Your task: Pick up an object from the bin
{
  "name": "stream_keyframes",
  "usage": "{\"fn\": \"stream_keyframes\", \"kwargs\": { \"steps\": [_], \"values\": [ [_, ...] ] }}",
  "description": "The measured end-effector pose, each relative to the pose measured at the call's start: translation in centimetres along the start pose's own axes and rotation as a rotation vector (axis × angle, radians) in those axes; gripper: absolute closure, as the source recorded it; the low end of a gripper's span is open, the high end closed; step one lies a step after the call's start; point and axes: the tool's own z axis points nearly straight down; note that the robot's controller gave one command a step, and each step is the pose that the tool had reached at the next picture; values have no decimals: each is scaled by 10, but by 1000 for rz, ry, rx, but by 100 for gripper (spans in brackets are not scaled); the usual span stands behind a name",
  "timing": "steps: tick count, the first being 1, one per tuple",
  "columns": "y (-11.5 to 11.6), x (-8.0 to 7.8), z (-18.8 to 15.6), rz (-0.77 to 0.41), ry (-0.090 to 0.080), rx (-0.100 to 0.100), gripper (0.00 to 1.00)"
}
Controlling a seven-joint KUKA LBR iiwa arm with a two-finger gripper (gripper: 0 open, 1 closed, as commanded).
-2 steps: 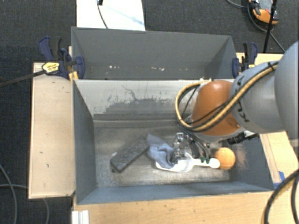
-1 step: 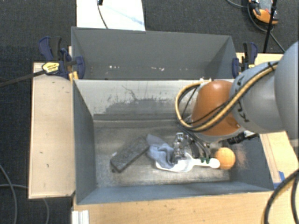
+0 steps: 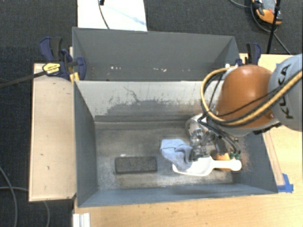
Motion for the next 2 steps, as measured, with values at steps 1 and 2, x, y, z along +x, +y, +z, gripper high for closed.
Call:
{"fn": "stream_keyframes", "kwargs": {
  "steps": [1,2],
  "values": [
    [0,0,0,0,0,0,100],
    [0,0,-47,0,6,-1,100]
  ]
}}
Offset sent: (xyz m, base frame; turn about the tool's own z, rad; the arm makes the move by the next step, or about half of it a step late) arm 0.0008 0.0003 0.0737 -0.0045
